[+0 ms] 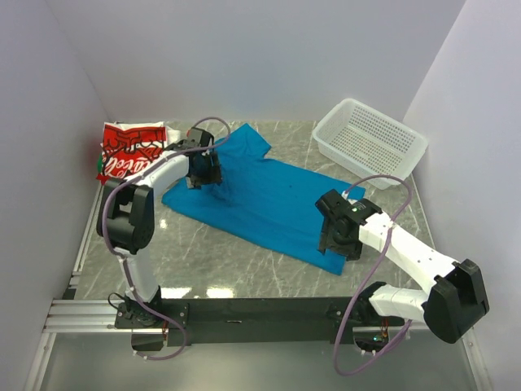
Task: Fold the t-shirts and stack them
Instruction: Fold the tshirt
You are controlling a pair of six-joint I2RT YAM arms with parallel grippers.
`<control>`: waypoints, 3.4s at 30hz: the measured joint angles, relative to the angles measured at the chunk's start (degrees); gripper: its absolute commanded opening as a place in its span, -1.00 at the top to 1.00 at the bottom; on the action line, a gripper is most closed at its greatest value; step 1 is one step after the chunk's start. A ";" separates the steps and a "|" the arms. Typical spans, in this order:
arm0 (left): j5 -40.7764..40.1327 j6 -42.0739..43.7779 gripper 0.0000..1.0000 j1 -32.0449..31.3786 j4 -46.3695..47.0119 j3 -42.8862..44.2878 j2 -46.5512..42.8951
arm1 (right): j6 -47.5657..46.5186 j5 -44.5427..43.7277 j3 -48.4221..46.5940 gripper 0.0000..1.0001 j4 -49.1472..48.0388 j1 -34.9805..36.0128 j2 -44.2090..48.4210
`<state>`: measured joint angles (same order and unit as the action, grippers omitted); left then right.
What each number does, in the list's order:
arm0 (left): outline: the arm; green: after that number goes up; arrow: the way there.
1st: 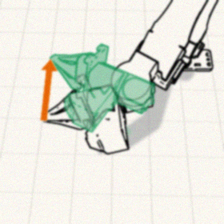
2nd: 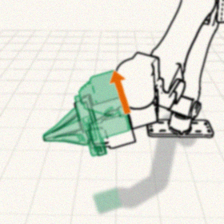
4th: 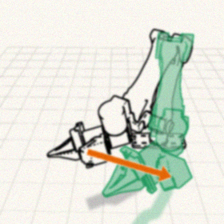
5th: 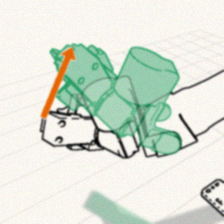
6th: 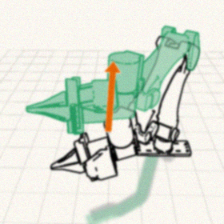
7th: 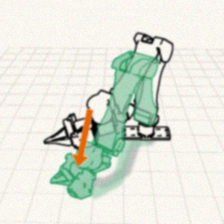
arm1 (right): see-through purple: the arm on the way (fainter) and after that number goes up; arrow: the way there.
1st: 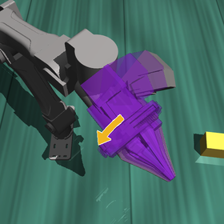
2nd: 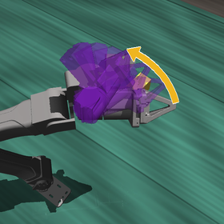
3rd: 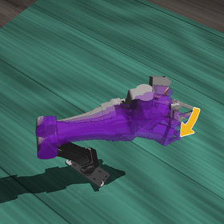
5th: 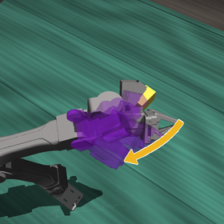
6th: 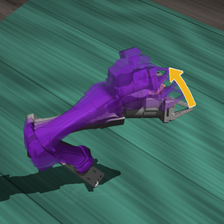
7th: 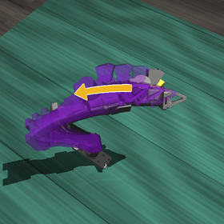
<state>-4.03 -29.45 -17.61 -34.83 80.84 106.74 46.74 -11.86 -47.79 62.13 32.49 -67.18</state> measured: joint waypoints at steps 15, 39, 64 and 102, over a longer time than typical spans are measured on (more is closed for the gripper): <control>1.40 -1.46 -0.06 -2.10 1.20 0.83 7.17 | -0.35 0.98 0.46 -0.46 -0.26 0.55 0.76; 6.27 -4.24 0.03 -9.38 2.95 9.92 13.11 | -0.33 2.27 4.33 -0.46 -1.14 0.76 4.74; -8.92 -2.64 0.13 -12.31 -2.64 13.79 13.03 | 0.00 5.18 8.04 -0.45 -4.33 0.92 8.57; -12.28 2.38 0.99 -14.40 -3.13 17.88 19.56 | -1.42 6.36 8.92 -0.45 -6.03 0.92 7.67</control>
<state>-16.32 -27.07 -32.01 -37.95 98.72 126.30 45.32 -5.50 -38.87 56.10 33.41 -59.51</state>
